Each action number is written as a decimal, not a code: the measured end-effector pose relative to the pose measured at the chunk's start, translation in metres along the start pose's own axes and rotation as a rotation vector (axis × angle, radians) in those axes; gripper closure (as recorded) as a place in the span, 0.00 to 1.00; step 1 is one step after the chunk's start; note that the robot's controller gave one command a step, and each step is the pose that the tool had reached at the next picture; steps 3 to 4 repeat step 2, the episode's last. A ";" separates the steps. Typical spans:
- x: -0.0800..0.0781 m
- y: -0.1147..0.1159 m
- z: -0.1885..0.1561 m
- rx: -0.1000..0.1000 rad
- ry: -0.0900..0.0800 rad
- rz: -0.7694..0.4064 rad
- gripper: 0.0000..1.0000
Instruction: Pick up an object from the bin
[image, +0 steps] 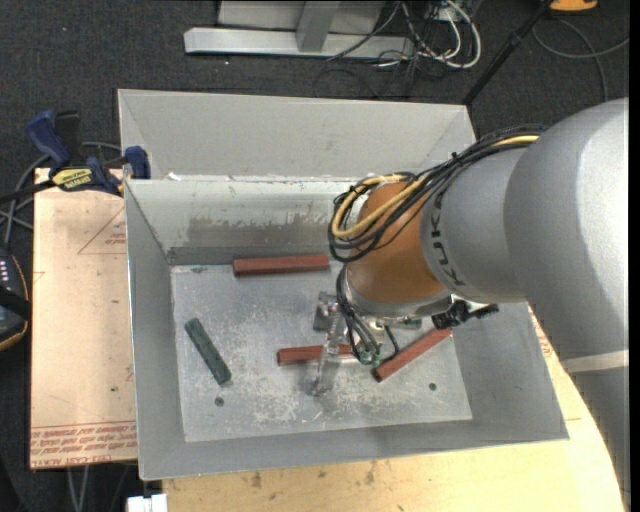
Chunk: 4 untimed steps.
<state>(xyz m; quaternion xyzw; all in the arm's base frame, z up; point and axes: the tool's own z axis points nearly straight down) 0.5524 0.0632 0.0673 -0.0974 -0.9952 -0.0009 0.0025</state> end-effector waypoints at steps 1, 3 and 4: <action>-0.003 -0.002 -0.004 0.000 -0.007 0.003 1.00; 0.030 -0.040 -0.228 0.001 -0.016 -0.253 1.00; 0.030 -0.040 -0.228 0.001 -0.016 -0.253 1.00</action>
Offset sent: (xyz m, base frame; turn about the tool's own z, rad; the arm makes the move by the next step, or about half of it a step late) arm 0.0000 0.0000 0.0000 0.0000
